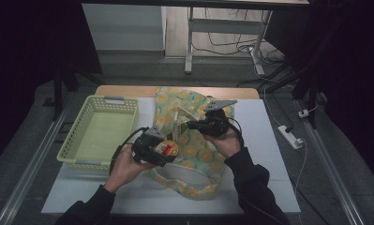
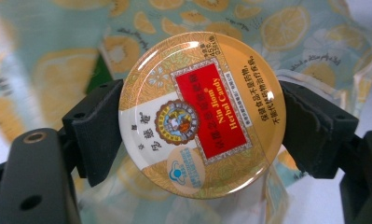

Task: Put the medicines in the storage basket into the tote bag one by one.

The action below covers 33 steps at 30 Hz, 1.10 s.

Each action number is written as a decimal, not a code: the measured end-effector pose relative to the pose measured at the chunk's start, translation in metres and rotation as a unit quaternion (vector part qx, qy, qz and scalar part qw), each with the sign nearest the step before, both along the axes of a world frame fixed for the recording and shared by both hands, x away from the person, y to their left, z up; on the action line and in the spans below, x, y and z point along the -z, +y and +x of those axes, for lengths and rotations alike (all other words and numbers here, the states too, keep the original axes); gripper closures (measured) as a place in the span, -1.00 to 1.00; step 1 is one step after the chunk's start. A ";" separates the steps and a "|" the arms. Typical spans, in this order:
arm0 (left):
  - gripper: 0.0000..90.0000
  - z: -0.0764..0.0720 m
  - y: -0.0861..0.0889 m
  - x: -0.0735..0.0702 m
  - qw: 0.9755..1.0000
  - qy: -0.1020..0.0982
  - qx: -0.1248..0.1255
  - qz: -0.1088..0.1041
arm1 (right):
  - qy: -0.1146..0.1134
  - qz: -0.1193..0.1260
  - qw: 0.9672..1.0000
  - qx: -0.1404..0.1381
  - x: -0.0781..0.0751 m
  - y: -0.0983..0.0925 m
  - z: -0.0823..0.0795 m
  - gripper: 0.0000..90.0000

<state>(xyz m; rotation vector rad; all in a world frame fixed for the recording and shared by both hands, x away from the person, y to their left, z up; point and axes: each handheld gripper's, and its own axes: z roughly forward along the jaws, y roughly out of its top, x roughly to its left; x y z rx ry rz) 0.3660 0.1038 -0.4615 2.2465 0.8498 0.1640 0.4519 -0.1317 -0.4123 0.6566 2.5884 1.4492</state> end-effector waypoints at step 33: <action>-0.54 0.051 -0.063 0.048 0.999 -0.015 -0.018 0.025 | -0.001 -0.001 1.000 0.004 0.001 -0.001 0.001 1.00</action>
